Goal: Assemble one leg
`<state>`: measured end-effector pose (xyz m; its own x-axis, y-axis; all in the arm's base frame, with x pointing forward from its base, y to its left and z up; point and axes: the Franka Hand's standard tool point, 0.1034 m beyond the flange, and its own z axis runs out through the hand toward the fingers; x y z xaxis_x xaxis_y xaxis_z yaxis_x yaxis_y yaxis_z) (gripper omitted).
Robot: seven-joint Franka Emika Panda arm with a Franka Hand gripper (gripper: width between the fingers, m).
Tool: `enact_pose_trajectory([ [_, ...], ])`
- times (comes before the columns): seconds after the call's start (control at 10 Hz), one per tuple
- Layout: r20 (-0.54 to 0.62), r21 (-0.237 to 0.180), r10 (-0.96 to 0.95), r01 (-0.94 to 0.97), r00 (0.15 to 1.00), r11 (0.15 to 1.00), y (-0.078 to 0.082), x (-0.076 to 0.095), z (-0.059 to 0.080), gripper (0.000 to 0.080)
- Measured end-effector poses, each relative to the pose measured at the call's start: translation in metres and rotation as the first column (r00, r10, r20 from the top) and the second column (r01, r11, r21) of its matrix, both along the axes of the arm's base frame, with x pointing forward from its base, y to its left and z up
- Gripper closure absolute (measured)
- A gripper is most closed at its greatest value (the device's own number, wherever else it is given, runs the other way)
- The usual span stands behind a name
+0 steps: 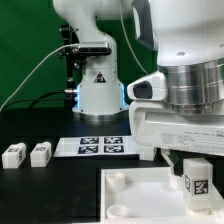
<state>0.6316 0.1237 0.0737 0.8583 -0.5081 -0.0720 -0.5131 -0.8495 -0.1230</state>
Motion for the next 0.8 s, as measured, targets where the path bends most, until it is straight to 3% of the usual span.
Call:
enact_pose_trajectory([
  [0.2, 0.046, -0.012, 0.264, -0.264, 0.963, 0.964, -0.0016, -0.0009, -0.0012, 0.015],
  [0.3, 0.06, -0.052, 0.454, -0.451, 0.889, 0.891, -0.0041, -0.0005, 0.0003, 0.015],
  [0.4, 0.07, -0.064, 0.493, -0.489, 0.867, 0.87, -0.0036, 0.0012, 0.0011, 0.015],
  [0.6, 0.063, -0.051, 0.398, -0.396, 0.915, 0.917, -0.0027, 0.0008, 0.0004, 0.0405],
  [0.7, 0.054, -0.044, 0.309, -0.307, 0.949, 0.951, -0.0019, 0.0006, 0.0004, 0.0405],
  [0.8, 0.042, -0.04, 0.205, -0.203, 0.978, 0.978, -0.0038, 0.0006, 0.0, 0.0502],
])
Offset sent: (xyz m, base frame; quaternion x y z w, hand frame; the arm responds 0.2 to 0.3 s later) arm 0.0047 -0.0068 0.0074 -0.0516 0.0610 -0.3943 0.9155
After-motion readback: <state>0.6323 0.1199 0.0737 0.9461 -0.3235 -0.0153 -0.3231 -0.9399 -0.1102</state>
